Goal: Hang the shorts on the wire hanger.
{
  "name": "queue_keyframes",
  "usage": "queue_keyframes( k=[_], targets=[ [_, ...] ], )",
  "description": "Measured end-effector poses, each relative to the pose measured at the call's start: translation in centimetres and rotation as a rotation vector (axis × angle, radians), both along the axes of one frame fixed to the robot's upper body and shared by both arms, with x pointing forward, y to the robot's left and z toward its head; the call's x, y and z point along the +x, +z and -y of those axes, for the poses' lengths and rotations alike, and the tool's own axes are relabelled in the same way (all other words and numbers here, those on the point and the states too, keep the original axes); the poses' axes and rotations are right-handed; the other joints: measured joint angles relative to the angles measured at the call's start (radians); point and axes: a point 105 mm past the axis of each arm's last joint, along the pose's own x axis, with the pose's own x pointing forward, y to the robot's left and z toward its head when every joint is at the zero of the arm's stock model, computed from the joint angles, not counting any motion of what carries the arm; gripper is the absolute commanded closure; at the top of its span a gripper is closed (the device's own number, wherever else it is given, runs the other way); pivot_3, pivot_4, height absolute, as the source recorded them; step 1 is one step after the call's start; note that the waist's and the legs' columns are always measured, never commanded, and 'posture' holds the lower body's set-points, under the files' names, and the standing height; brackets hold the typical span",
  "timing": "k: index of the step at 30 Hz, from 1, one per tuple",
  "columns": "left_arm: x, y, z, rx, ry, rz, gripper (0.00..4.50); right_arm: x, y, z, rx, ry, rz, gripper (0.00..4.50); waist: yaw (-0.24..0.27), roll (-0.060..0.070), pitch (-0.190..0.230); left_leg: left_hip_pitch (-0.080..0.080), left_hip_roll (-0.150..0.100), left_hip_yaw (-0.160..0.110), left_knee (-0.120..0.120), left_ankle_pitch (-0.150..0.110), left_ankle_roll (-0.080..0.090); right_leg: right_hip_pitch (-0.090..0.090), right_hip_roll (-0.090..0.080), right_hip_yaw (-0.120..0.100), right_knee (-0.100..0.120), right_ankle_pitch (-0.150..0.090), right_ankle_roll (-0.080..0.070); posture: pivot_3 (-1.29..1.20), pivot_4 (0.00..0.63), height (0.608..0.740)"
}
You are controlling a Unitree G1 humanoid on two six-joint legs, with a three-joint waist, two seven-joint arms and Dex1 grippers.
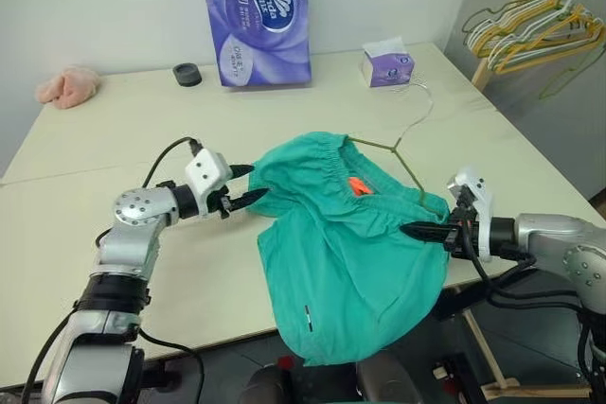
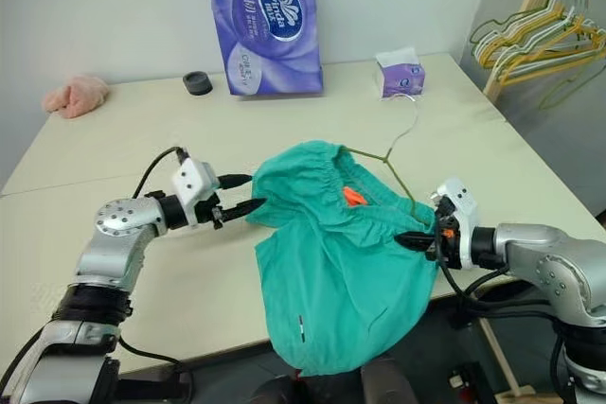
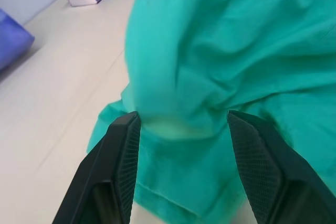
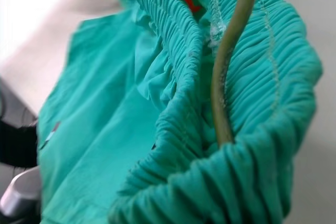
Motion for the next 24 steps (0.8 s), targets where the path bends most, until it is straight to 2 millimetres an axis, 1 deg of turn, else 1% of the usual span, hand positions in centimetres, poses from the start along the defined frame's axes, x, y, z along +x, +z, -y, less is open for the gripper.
queue_keyframes(
  k=[3, 4, 5, 7, 9, 11, 12, 14, 16, 18, 20, 22, 24],
  targets=[
    [-1.3, 1.1, 2.3, -0.057, -0.109, -0.057, 1.21, 0.1, -0.4, 2.2, -0.009, -0.135, -0.011, 4.50, 0.011, 0.000, 0.000, 0.000, 0.000, 0.001, 0.000, 0.000, 0.000, 0.001, 0.000, 0.001, 0.000, 0.000, 0.000, -0.29, 0.118, 0.740],
    [-1.8, 1.3, 3.1, -0.069, -0.147, -0.082, 0.92, 0.1, -0.6, 2.9, -0.011, -0.177, -0.017, 4.50, 0.012, 0.000, 0.000, 0.000, 0.000, 0.001, 0.000, 0.000, 0.000, 0.001, 0.000, 0.001, 0.000, 0.000, 0.000, -0.29, 0.119, 0.740],
    [-2.5, 1.6, 4.4, -0.082, -0.214, -0.109, 0.62, -0.1, -0.9, 4.1, -0.013, -0.239, -0.029, 4.50, 0.015, 0.000, 0.000, 0.000, 0.000, 0.001, 0.000, 0.000, 0.000, 0.001, 0.000, 0.000, 0.000, 0.000, 0.000, -0.30, 0.121, 0.740],
    [-3.6, 2.3, 6.6, -0.096, -0.319, -0.128, 0.03, -0.7, -1.7, 5.9, -0.023, -0.328, -0.059, 4.50, 0.015, 0.000, 0.000, 0.000, -0.001, 0.001, 0.000, 0.000, 0.000, 0.001, 0.000, 0.001, 0.000, 0.000, 0.000, -0.32, 0.124, 0.740],
    [-4.2, 3.3, 8.6, -0.120, -0.406, -0.122, 0.01, -1.7, -2.5, 8.0, -0.041, -0.428, -0.091, 4.50, 0.014, 0.000, 0.000, 0.000, -0.001, 0.002, 0.000, 0.000, 0.000, 0.001, 0.001, 0.001, 0.000, 0.000, 0.000, -0.33, 0.125, 0.740],
    [-4.2, 4.3, 10.2, -0.139, -0.457, -0.099, 0.01, -2.4, -2.9, 10.2, -0.061, -0.530, -0.104, 4.50, 0.008, 0.001, -0.001, 0.001, 0.000, 0.004, 0.000, 0.000, 0.000, 0.001, 0.002, 0.003, 0.000, 0.000, 0.000, -0.35, 0.127, 0.740],
    [-4.2, 4.7, 10.7, -0.143, -0.471, -0.090, 0.01, -2.4, -2.9, 10.9, -0.065, -0.560, -0.103, 4.50, 0.006, 0.001, -0.001, 0.002, 0.000, 0.004, 0.000, 0.000, 0.000, 0.002, 0.003, 0.004, 0.000, 0.000, 0.000, -0.35, 0.128, 0.740],
    [-4.3, 5.6, 12.1, -0.169, -0.513, -0.070, 0.01, -3.1, -2.7, 13.0, -0.094, -0.656, -0.095, 4.50, -0.001, 0.003, -0.002, 0.002, 0.000, 0.005, 0.000, 0.000, 0.000, 0.002, 0.007, 0.004, 0.000, -0.001, 0.001, -0.36, 0.129, 0.740],
    [-4.4, 6.2, 13.4, -0.177, -0.554, -0.050, 0.01, -3.4, -2.4, 15.0, -0.122, -0.741, -0.084, 4.50, -0.010, 0.003, -0.002, 0.002, 0.000, 0.005, 0.000, 0.000, 0.001, 0.002, 0.008, 0.005, 0.000, -0.001, 0.002, -0.37, 0.134, 0.740],
    [-4.2, 6.3, 14.8, -0.157, -0.569, -0.028, 0.01, -3.4, -1.7, 16.9, -0.152, -0.831, -0.044, 4.50, -0.016, 0.004, -0.002, 0.002, 0.000, 0.006, 0.000, 0.000, 0.001, 0.002, 0.008, 0.006, 0.000, -0.001, 0.002, -0.37, 0.138, 0.740],
    [-4.0, 6.1, 15.9, -0.128, -0.575, 0.007, 0.01, -3.3, -0.9, 18.2, -0.180, -0.880, -0.001, 4.50, -0.023, 0.004, -0.002, 0.003, 0.000, 0.007, -0.001, -0.001, 0.001, 0.002, 0.009, 0.007, 0.000, -0.002, 0.003, -0.36, 0.141, 0.740],
    [-3.6, 5.8, 16.9, -0.097, -0.560, 0.050, 0.01, -2.7, 0.3, 19.3, -0.207, -0.918, 0.043, 4.50, -0.031, 0.004, -0.002, 0.003, 0.000, 0.008, -0.001, -0.001, 0.001, 0.002, 0.009, 0.008, 0.000, -0.002, 0.003, -0.36, 0.144, 0.740],
    [-3.4, 6.2, 18.4, -0.089, -0.552, 0.104, 0.01, -1.8, 2.4, 20.7, -0.235, -0.965, 0.115, 4.50, -0.036, 0.006, -0.001, 0.003, -0.001, 0.010, -0.001, -0.001, 0.002, 0.002, 0.009, 0.008, -0.001, -0.002, 0.003, -0.36, 0.147, 0.740]
  ],
)
